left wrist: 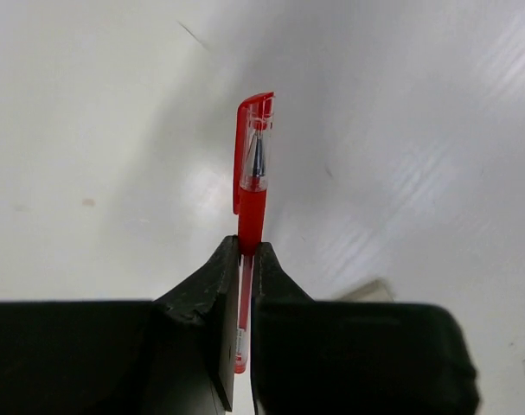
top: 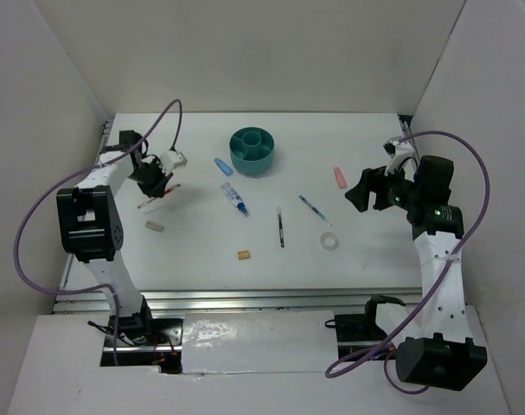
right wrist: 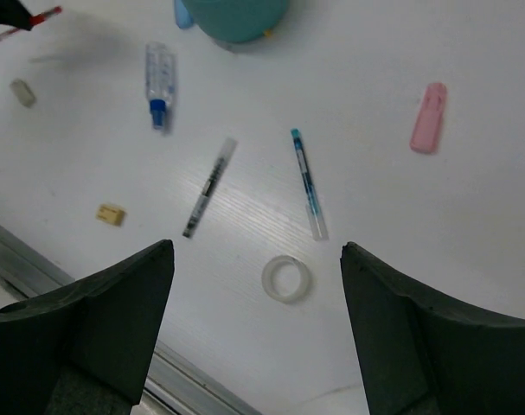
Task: Sort the stationery into containers
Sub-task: Pick up the pen from the center of the board.
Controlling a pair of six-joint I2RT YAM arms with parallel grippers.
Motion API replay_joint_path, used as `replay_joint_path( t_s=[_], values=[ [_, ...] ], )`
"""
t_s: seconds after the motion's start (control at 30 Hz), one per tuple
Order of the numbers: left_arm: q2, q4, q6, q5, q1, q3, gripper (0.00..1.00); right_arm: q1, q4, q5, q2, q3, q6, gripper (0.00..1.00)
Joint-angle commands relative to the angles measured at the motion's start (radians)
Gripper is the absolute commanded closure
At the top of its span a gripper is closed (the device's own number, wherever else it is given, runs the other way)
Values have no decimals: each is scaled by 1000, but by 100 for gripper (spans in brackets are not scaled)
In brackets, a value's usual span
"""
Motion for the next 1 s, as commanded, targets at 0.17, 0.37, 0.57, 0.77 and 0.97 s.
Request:
replay_joint_path(
  t_s=[0.17,0.37,0.57,0.77,0.97],
  values=[
    [-195,-102,-316,423,-34,300,100,114,305,-142,45,212,369,18],
    [-472,189,-635,483,-178,106,100,224,467,-114,160,365,593,21],
    [-571,390,-868,448,-326,37,100,418,503,-3,298,503,639,22],
    [-563,447,-1030,466,-347,62,100,481,558,-4,425,556,741,22],
    [-514,489,-1097,499,-351,72,100,610,520,66,526,622,657,22]
  ],
)
